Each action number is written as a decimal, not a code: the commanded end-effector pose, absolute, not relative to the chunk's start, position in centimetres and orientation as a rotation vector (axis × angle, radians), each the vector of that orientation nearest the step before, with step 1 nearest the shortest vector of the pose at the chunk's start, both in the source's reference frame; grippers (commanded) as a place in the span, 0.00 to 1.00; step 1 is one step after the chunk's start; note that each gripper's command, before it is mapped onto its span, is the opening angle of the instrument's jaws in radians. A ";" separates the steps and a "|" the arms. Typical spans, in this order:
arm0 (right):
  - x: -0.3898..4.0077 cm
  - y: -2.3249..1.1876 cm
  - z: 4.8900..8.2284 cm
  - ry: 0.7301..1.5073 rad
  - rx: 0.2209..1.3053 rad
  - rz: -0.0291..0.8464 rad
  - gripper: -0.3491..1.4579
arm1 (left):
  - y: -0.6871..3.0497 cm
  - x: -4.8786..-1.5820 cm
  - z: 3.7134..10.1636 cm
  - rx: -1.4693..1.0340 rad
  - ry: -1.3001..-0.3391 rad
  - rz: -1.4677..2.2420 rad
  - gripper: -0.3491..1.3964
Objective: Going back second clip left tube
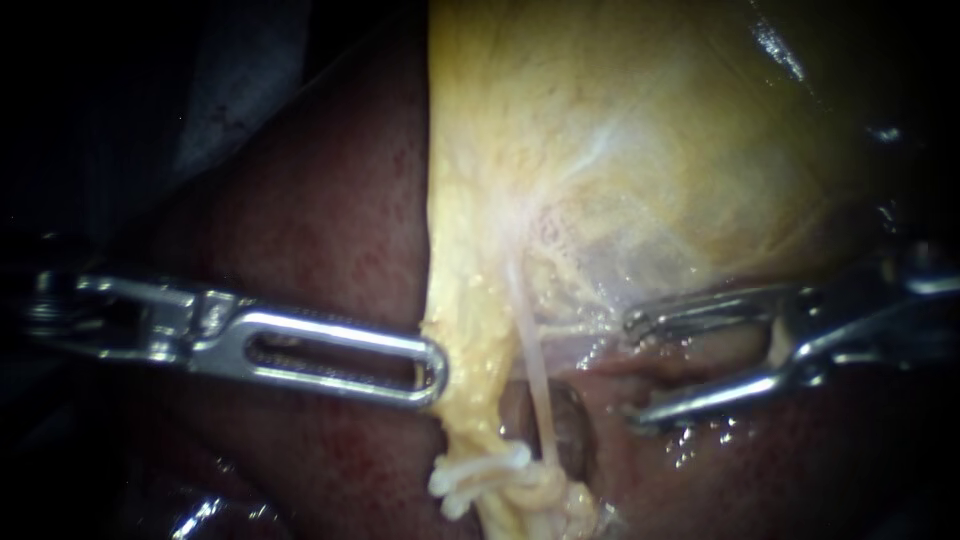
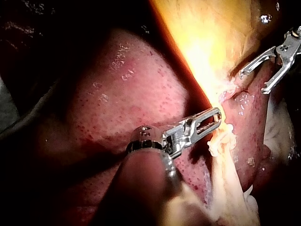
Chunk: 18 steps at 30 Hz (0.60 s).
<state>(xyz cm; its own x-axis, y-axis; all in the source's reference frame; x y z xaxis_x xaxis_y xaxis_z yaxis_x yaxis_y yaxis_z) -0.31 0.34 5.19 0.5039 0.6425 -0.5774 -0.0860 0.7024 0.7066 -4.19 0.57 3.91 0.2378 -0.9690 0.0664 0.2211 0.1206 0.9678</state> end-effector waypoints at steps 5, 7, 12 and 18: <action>-0.39 0.42 5.14 0.959 0.641 0.499 0.47 | 0.56 -4.21 3.93 1.066 -0.915 -1.077 0.00; -0.39 0.42 5.14 0.959 0.642 0.500 0.47 | 0.56 -4.22 3.94 1.065 -0.915 -1.078 0.00; -0.39 0.41 5.14 0.959 0.642 0.500 0.47 | 0.56 -4.26 3.99 1.061 -0.916 -1.079 0.00; -0.39 0.40 5.14 0.959 0.642 0.499 0.47 | 0.53 -4.41 4.26 1.048 -0.915 -1.075 0.00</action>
<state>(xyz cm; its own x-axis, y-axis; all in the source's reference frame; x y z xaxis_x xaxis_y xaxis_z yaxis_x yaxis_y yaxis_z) -0.39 0.40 5.13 0.4888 0.6475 -0.5847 -0.1087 0.7101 0.6956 -4.44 0.53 4.31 0.2322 -0.9695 0.0786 0.2332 0.1340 0.9632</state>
